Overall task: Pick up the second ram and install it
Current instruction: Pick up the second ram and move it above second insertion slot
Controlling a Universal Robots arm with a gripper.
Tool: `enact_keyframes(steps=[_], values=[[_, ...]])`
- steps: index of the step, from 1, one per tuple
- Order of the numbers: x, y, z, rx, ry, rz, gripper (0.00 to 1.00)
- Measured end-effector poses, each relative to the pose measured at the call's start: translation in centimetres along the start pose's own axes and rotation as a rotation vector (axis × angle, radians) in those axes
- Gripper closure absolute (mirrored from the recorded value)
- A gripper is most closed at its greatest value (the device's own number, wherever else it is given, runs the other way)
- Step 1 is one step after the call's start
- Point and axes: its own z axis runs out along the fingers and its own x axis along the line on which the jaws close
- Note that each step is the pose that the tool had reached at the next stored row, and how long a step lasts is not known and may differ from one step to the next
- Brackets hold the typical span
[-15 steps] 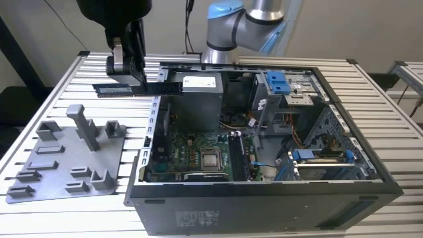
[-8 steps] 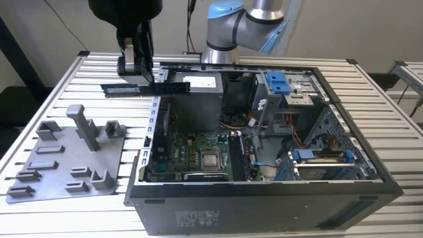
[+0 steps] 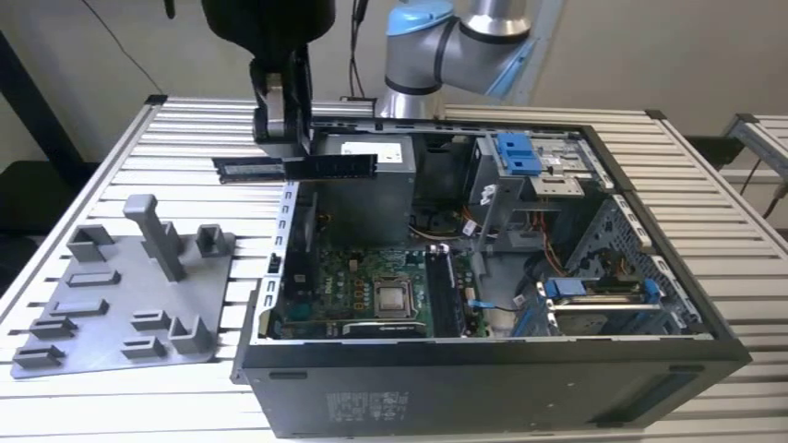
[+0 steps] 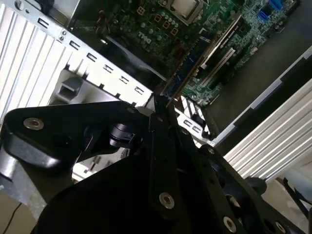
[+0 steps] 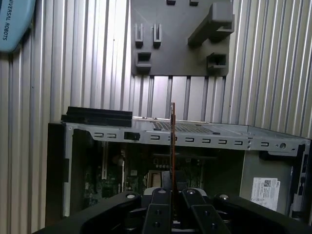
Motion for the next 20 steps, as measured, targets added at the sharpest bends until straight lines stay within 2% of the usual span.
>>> enact_keyframes(steps=[4,20], values=[[0.08,-1.32,0.12,0.0001,-0.0001,0.0,0.86],[0.52,-8.39,0.55,0.0,0.0,0.0,0.86]])
